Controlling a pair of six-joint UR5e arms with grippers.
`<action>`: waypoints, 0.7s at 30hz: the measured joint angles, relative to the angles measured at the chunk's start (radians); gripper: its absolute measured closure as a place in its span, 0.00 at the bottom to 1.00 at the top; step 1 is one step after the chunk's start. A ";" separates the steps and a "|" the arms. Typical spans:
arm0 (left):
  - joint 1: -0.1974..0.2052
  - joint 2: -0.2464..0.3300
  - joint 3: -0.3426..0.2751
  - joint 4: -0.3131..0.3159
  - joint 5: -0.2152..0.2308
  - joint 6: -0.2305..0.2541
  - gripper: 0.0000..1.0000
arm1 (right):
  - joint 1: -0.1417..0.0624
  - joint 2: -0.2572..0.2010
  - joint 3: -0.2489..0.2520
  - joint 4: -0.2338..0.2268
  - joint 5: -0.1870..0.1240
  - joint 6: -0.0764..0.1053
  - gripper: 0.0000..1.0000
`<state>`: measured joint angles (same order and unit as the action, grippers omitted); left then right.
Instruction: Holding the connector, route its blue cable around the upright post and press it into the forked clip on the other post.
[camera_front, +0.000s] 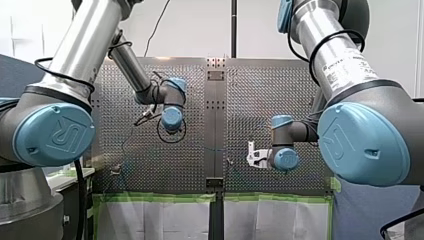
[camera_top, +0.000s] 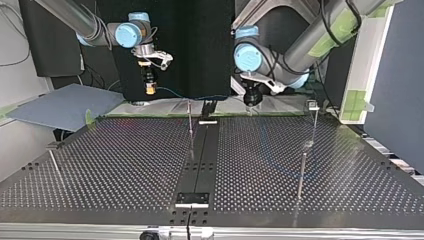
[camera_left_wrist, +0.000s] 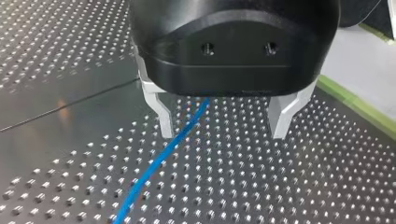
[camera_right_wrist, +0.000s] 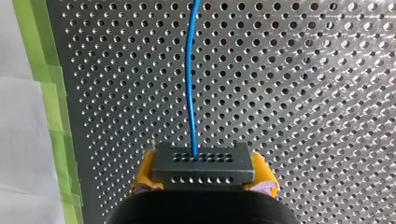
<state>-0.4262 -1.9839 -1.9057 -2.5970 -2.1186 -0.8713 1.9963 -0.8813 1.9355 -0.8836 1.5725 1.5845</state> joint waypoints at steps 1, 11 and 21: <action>-0.001 -0.008 0.000 0.005 0.002 -0.004 0.02 | 0.000 0.000 0.000 0.001 0.000 0.000 1.00; -0.008 -0.071 0.000 0.066 0.028 -0.054 0.02 | 0.000 0.000 0.000 0.001 0.000 -0.002 1.00; -0.022 -0.075 0.000 0.085 0.068 -0.121 0.02 | 0.006 0.000 0.000 -0.006 -0.006 -0.005 1.00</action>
<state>-0.4484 -2.0593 -1.9058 -2.5125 -2.0501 -0.9921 2.0022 -0.8813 1.9353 -0.8896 1.5661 1.5797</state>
